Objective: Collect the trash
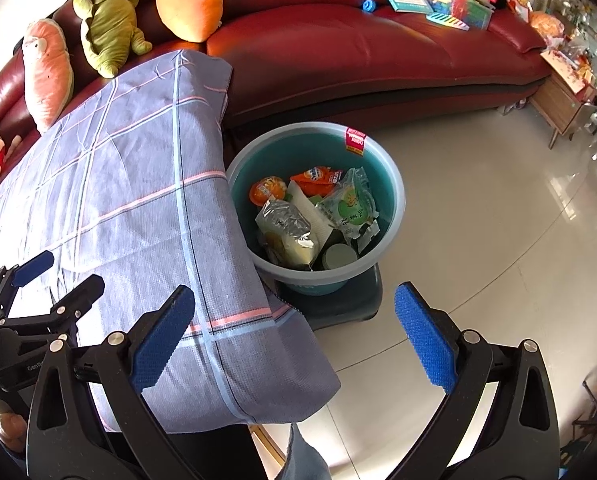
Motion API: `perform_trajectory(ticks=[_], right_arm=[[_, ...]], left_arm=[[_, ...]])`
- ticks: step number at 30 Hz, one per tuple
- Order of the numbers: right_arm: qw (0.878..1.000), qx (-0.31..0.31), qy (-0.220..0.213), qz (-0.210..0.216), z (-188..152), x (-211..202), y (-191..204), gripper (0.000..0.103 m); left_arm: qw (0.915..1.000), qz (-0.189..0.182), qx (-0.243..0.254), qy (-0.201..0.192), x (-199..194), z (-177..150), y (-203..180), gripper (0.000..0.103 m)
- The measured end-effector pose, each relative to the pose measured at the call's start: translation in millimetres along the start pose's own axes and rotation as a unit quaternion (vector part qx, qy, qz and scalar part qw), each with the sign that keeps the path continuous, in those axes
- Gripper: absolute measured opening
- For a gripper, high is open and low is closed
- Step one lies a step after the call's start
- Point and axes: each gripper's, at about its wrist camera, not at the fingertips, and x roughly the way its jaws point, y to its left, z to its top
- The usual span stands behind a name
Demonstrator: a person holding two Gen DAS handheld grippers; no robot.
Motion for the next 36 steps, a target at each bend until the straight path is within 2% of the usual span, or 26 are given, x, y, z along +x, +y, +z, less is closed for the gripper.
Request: perform_trajectory(ticks=[17,36], right_arm=[[1.000,0.002,-0.022,-0.008,10,-24,9,0.096],[1.000,-0.007,-0.014,-0.002,11,-20,21,0.096]], left_arm=[[0.9997,0.004,-0.015,-0.020,-24,9,22,0.099],[0.9995,0.008,-0.022,-0.022,-32,8,31,0.099]])
